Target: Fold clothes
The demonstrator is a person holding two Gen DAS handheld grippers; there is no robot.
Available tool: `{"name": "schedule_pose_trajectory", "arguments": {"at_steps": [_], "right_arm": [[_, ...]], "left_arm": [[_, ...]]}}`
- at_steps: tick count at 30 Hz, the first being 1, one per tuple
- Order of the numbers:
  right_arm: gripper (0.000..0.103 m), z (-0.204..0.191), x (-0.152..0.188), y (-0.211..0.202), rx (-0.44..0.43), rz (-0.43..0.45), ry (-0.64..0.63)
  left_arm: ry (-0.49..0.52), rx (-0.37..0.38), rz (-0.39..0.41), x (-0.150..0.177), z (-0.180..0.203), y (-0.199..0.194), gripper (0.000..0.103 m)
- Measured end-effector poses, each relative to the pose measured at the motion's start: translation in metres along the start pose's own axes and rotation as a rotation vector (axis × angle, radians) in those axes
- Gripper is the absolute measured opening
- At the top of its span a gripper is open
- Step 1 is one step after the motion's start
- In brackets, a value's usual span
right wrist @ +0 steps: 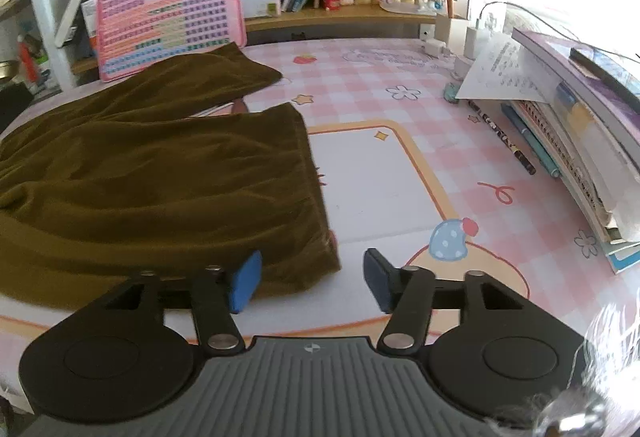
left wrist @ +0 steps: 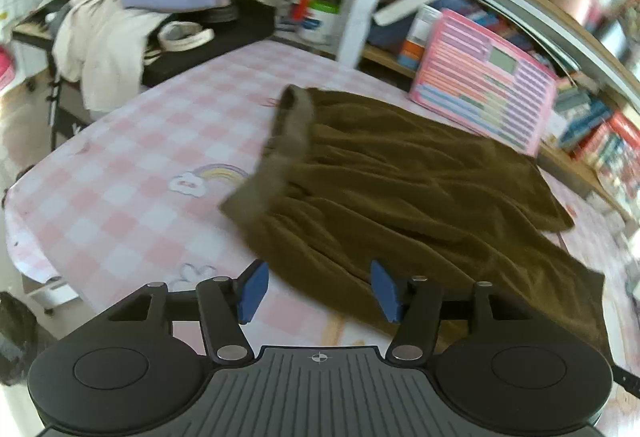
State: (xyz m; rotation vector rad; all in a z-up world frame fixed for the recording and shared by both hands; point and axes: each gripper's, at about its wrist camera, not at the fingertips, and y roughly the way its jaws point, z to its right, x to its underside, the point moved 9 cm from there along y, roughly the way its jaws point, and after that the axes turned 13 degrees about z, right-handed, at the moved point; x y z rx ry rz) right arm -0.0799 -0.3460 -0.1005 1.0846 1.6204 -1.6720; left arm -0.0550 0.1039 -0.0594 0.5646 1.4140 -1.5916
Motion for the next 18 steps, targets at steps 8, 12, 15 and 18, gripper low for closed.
{"name": "schedule_pose_trajectory", "arguments": {"at_steps": [8,12,15,18], "right_arm": [[0.085,-0.013,0.015,-0.019,0.018,-0.029,-0.016],[0.089,-0.024,0.022,-0.027,0.035,-0.039,-0.002],[0.089,-0.039,0.023,-0.031,0.043,-0.039,-0.008],[0.090,-0.057,0.019,-0.037,0.051,-0.025,-0.020]], "left_arm": [[0.083,0.068,-0.053,0.020,0.032,-0.001,0.072],[0.129,0.099,-0.087,0.028,0.041,0.002,0.074],[0.152,0.140,-0.106,0.031,0.043,0.003,0.075],[0.173,0.165,-0.124,0.031,0.040,0.003,0.075]]}}
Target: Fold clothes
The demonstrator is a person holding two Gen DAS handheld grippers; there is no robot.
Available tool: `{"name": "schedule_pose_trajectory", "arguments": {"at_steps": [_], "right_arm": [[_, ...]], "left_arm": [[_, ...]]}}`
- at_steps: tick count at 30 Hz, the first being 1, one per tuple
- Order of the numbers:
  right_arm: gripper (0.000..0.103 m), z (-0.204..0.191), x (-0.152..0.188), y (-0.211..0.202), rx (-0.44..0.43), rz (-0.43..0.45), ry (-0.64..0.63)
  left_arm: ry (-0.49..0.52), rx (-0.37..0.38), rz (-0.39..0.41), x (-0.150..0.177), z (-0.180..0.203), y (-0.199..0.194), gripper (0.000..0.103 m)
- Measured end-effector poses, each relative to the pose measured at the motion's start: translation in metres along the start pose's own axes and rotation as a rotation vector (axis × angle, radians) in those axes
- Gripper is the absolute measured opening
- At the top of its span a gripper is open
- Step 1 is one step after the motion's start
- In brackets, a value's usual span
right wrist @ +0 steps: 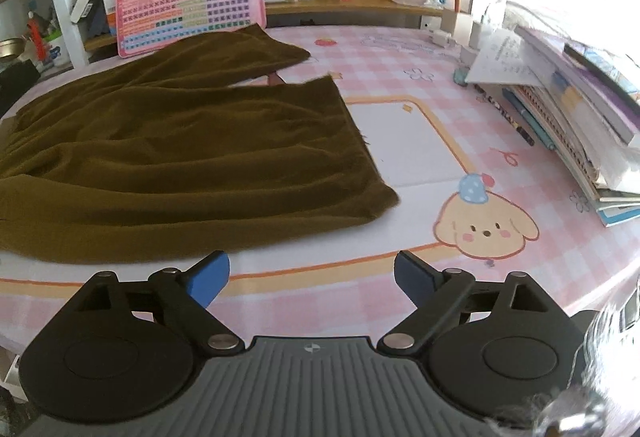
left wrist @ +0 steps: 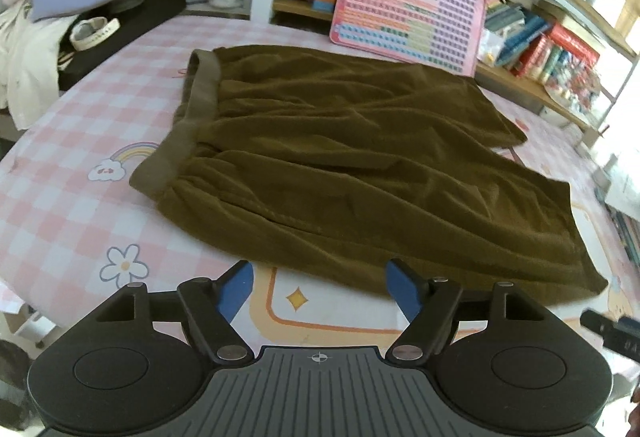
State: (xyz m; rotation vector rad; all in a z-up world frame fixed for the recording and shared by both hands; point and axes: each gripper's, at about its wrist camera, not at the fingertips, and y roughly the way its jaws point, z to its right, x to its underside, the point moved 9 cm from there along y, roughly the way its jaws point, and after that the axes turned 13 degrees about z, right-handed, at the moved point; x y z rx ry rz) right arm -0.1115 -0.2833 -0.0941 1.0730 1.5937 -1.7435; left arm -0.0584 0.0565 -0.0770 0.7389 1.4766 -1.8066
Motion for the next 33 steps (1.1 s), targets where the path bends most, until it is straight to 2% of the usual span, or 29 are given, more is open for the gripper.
{"name": "schedule_pose_trajectory", "arguments": {"at_steps": [8,16,25,33], "right_arm": [[0.091,-0.037,0.005,-0.015,0.034,-0.001,-0.015],[0.093,-0.065,0.014,-0.031,0.075,-0.002,-0.021],[0.095,-0.079,0.017,-0.047,0.120,0.008,-0.024],[0.095,-0.094,0.018,-0.057,0.120,0.017,-0.054]], "left_arm": [[0.079,0.063,-0.015,0.003,-0.016,-0.004,0.077],[0.106,0.097,-0.008,-0.002,-0.041,-0.008,0.081],[0.119,0.153,0.001,-0.005,-0.053,-0.013,0.082],[0.101,0.174,0.007,-0.002,-0.064,-0.021,0.082]]}}
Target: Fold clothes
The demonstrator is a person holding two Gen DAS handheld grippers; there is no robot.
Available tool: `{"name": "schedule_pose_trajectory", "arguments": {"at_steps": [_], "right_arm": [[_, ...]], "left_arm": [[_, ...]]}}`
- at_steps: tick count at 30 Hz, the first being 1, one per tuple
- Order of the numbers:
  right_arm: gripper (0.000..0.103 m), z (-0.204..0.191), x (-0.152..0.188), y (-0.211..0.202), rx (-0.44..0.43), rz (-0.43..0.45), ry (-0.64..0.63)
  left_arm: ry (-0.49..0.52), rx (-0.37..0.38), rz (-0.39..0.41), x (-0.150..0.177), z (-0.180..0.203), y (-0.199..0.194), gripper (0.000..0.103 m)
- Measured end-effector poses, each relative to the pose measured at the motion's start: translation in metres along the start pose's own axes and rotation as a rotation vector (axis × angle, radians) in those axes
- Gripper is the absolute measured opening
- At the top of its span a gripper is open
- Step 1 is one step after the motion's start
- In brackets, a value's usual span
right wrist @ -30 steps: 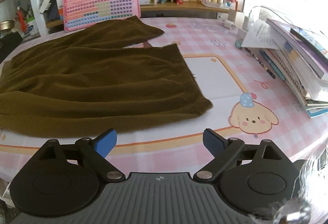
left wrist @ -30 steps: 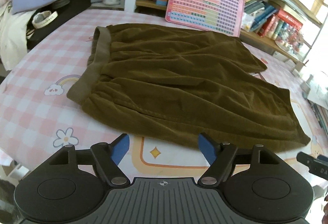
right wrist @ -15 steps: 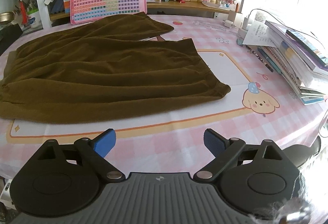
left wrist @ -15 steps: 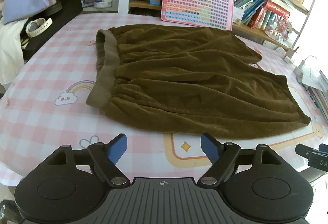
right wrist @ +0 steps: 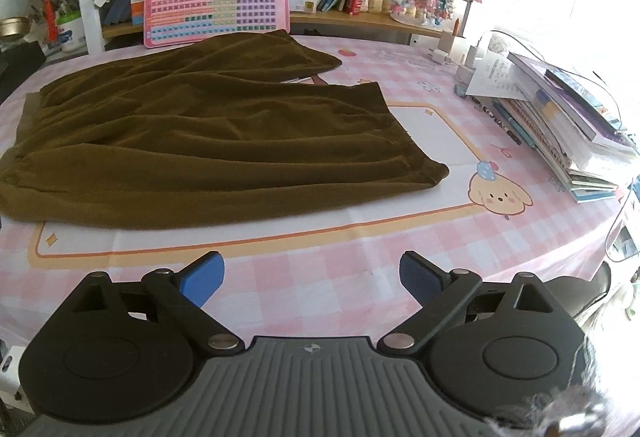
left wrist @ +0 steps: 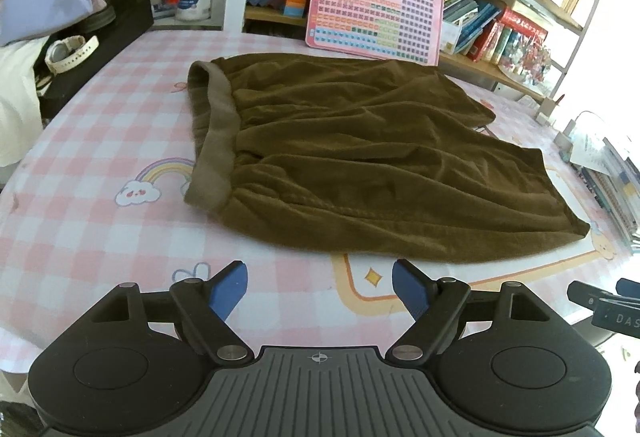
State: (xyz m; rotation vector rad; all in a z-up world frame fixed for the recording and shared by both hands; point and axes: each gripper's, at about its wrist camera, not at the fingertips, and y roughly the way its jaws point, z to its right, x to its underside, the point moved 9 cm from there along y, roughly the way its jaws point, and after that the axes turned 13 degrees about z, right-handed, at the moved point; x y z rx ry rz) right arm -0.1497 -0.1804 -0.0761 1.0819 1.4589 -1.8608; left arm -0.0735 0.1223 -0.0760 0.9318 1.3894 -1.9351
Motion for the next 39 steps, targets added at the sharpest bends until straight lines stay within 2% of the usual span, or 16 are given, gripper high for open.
{"name": "schedule_pose_trajectory", "arguments": {"at_steps": [10,14,20,24,27,30,34,39], "right_arm": [[0.096,-0.013,-0.004,-0.006,-0.017,0.015,-0.037],[0.096,-0.009,-0.012,-0.004,-0.030,0.025,-0.033],[0.096,0.000,-0.044,0.007,-0.136,0.038,-0.053],[0.097,0.006,-0.072,0.021,-0.225,0.051,-0.132],[0.097,0.014,-0.096,0.039,-0.272,0.064,-0.213],[0.097,0.026,-0.119,0.066,-0.324,0.067,-0.230],[0.097,0.045,-0.157,0.119,-0.370,0.070,-0.239],[0.097,0.064,-0.215,0.188,-0.428,0.092,-0.295]], "left_arm": [[-0.020,-0.002,0.011,0.001,-0.012,-0.009,0.082],[-0.003,0.006,0.023,-0.013,-0.013,-0.007,0.082],[0.055,0.023,0.061,-0.047,-0.013,-0.003,0.083],[0.076,0.019,0.079,-0.070,-0.013,0.005,0.086],[0.063,0.013,0.071,-0.083,-0.013,0.015,0.086],[0.056,-0.013,0.057,-0.092,-0.013,0.030,0.086],[0.064,-0.090,0.041,-0.107,-0.011,0.058,0.086],[0.086,-0.141,0.038,-0.134,0.001,0.097,0.086]]}}
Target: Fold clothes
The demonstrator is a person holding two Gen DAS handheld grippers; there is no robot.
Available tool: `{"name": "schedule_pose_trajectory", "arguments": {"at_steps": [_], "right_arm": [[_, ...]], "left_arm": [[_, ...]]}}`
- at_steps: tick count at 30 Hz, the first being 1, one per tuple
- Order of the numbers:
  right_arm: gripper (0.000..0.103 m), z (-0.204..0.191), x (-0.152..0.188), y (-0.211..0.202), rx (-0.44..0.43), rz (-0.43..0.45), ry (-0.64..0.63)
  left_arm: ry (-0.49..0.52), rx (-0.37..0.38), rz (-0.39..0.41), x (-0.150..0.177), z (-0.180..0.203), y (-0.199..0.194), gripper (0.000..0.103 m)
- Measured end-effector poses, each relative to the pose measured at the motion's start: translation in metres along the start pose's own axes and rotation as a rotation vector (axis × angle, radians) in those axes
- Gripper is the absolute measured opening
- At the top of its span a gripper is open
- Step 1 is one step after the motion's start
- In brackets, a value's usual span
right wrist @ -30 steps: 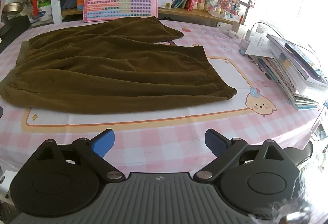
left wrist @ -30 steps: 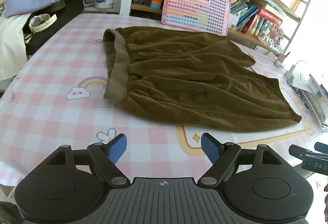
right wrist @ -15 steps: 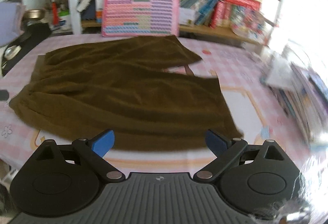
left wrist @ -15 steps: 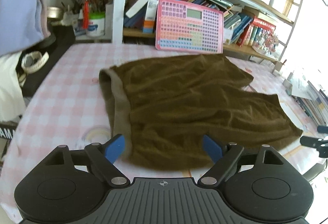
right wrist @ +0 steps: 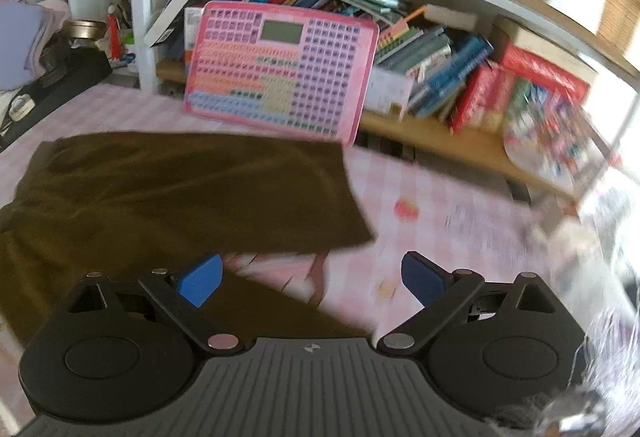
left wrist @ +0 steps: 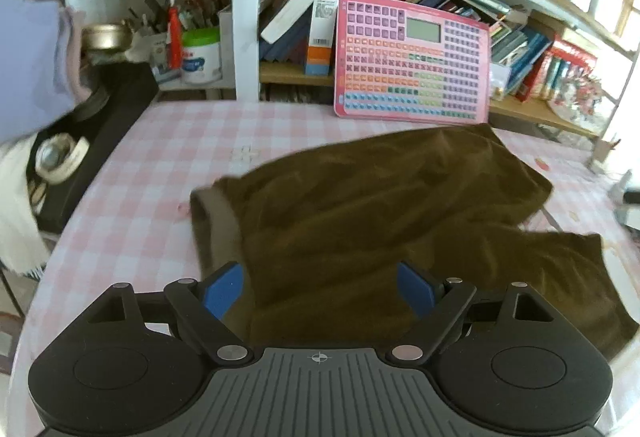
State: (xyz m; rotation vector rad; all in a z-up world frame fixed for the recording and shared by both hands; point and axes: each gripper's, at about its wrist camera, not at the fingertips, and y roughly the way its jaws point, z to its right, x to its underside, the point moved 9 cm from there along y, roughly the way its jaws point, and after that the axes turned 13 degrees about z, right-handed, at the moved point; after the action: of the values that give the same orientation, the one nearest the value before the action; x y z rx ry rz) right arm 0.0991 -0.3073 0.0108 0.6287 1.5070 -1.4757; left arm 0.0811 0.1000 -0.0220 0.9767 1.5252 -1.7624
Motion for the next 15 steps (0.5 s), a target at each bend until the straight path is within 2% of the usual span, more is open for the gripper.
{"name": "schedule_pose_trajectory", "arguments": {"at_steps": [7,15], "right_arm": [[0.097,0.051,-0.041,0.099,-0.127,-0.006,-0.112],[0.096,0.050,-0.052,0.186,-0.236,-0.010,-0.173]], "left_arm": [[0.105,-0.041,0.011,-0.030,0.008,0.051,0.086],[0.108,-0.128,-0.015,-0.039,-0.022,0.092,0.086]]}}
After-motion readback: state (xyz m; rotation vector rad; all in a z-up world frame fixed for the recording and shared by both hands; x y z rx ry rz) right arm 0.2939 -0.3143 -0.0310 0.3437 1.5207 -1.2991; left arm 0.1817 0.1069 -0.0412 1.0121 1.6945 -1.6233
